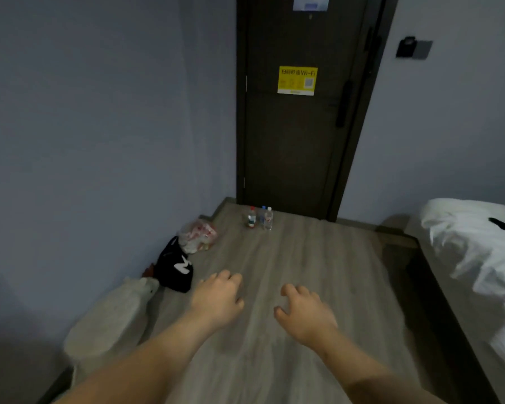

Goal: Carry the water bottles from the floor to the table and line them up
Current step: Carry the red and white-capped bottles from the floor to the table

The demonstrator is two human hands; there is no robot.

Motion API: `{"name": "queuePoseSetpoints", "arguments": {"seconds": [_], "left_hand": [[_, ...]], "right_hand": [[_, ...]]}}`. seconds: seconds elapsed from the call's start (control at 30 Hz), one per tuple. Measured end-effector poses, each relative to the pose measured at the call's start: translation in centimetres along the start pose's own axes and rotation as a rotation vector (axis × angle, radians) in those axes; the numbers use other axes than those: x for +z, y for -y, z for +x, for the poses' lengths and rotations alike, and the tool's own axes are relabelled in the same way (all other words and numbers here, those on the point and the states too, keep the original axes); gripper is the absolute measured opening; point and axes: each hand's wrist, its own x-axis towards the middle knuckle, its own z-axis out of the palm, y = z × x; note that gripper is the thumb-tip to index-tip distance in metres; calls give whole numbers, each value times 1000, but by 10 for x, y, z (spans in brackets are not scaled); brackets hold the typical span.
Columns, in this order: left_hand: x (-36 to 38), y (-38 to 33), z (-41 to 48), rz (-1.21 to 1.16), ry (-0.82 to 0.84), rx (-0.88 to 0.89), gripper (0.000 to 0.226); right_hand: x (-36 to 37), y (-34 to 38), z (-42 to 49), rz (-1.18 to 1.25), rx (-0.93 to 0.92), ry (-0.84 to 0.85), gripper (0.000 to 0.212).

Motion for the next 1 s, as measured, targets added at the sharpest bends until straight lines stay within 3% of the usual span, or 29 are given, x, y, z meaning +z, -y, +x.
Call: {"name": "queuePoseSetpoints", "arguments": {"seconds": [0.2,0.5,1.0], "left_hand": [[-29,49,152,-17,32,21,36],[-49,71,349,-37,15,76,34],[-59,53,698,-133,20,25,39]], "right_hand": [[-36,19,152,31,28,19,43],[-73,-6,328,78,71,-11,44],[-151,-98,670,85,78,40,48]]}}
